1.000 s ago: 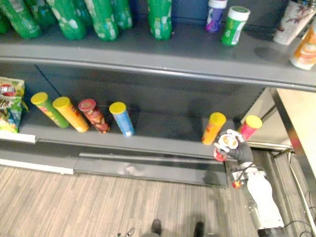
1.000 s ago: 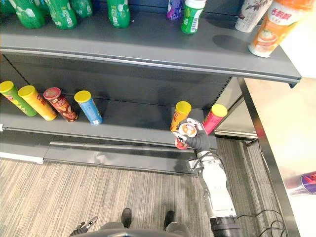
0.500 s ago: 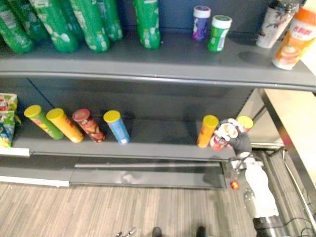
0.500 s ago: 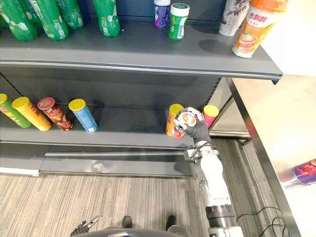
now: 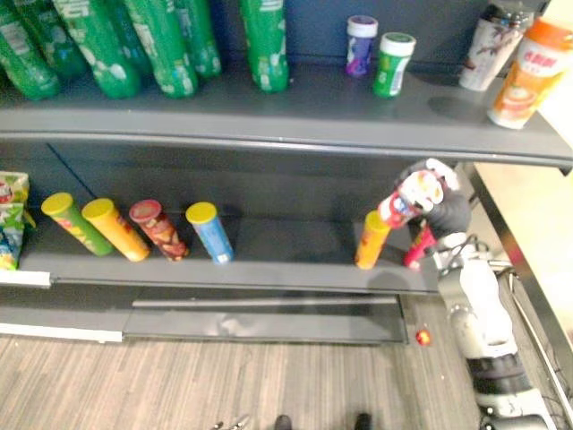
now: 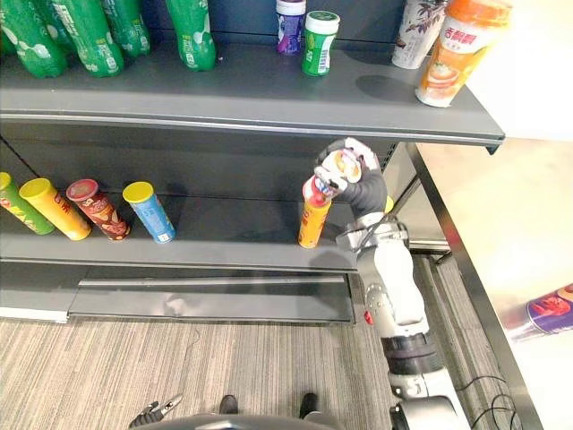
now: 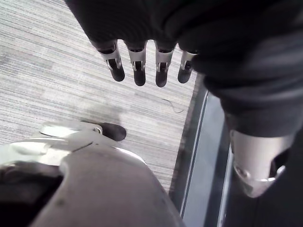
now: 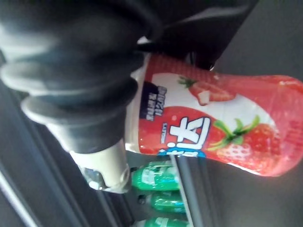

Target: Put the gum and the chips on the shelf.

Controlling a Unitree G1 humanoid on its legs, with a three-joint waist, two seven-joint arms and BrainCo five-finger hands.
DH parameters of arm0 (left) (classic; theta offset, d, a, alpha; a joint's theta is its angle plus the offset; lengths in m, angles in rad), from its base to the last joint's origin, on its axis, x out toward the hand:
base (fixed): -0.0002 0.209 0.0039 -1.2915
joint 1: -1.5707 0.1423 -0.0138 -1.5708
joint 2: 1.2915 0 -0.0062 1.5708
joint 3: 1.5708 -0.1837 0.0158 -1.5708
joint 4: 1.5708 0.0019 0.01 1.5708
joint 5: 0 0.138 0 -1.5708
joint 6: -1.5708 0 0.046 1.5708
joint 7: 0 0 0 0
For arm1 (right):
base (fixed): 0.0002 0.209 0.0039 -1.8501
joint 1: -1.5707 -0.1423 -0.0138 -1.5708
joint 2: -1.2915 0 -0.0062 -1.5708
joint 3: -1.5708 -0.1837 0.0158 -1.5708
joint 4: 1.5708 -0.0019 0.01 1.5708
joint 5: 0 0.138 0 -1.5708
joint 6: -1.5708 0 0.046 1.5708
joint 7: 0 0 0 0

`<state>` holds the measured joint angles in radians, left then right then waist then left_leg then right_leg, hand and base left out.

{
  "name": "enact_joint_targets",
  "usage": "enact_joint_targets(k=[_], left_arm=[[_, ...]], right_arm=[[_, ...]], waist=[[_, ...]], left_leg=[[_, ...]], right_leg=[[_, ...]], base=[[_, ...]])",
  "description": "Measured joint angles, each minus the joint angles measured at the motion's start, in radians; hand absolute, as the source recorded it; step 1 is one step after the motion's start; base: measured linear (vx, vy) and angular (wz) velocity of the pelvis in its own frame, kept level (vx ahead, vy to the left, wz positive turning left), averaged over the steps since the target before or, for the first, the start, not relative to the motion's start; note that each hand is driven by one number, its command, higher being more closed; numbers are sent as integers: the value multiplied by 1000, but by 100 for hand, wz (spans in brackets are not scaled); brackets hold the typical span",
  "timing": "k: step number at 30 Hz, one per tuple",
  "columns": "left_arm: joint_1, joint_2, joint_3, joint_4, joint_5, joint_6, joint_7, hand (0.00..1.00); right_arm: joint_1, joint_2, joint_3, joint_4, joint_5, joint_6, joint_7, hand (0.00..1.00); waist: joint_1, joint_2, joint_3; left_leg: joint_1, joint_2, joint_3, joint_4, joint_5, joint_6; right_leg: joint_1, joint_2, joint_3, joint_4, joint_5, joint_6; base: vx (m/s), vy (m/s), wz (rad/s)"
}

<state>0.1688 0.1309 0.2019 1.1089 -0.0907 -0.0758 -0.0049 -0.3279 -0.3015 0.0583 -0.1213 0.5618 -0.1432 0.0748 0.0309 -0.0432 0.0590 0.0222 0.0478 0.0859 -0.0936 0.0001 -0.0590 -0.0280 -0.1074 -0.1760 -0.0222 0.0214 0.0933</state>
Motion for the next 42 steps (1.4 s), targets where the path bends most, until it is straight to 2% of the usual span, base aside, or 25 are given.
enact_joint_targets(k=[4,8,15,20,28,34,42], left_arm=[[2,1,-1,7,0,1,0,0],[1,3,-4,12,0,5,0,0],[-8,11,-21,27,-2,15,0,0],[-8,24,-30,27,-4,21,2,0],[-7,26,-29,27,-5,23,6,0],[-7,26,-27,25,-6,34,7,0],[-9,26,-29,23,-15,35,4,0]], right_arm=[[-42,-30,47,-30,46,1,13,100],[-65,-82,161,-43,98,10,55,100],[-140,-83,298,-74,126,35,91,100],[-229,-82,344,-72,125,38,85,100],[-394,-84,334,32,115,38,27,100],[-510,-112,268,147,114,38,-41,100],[-599,-166,261,298,103,63,-52,100]], waist=[[0,-1,-6],[-1,-3,-15],[0,-7,-19],[1,-25,-32],[2,-29,-35],[4,-29,-35],[4,-29,-35]], left_leg=[[-2,6,14,-6,0,-1],[-1,12,16,-6,1,0],[-1,18,16,-6,6,-1],[-2,17,15,-6,9,-1],[-2,19,13,-7,14,-2],[-4,22,11,-7,16,-2],[-4,28,12,-8,18,-4]], right_leg=[[0,8,15,-12,11,-7],[0,15,17,-13,14,-9],[0,21,17,-13,15,-12],[0,21,17,-15,15,-12],[1,23,16,-17,20,-18],[1,26,14,-17,21,-20],[0,33,14,-22,23,-23]], base=[[-48,-19,-11],[-22,-9,-2],[0,0,0],[0,0,0],[0,0,0],[0,0,0],[0,0,0]])
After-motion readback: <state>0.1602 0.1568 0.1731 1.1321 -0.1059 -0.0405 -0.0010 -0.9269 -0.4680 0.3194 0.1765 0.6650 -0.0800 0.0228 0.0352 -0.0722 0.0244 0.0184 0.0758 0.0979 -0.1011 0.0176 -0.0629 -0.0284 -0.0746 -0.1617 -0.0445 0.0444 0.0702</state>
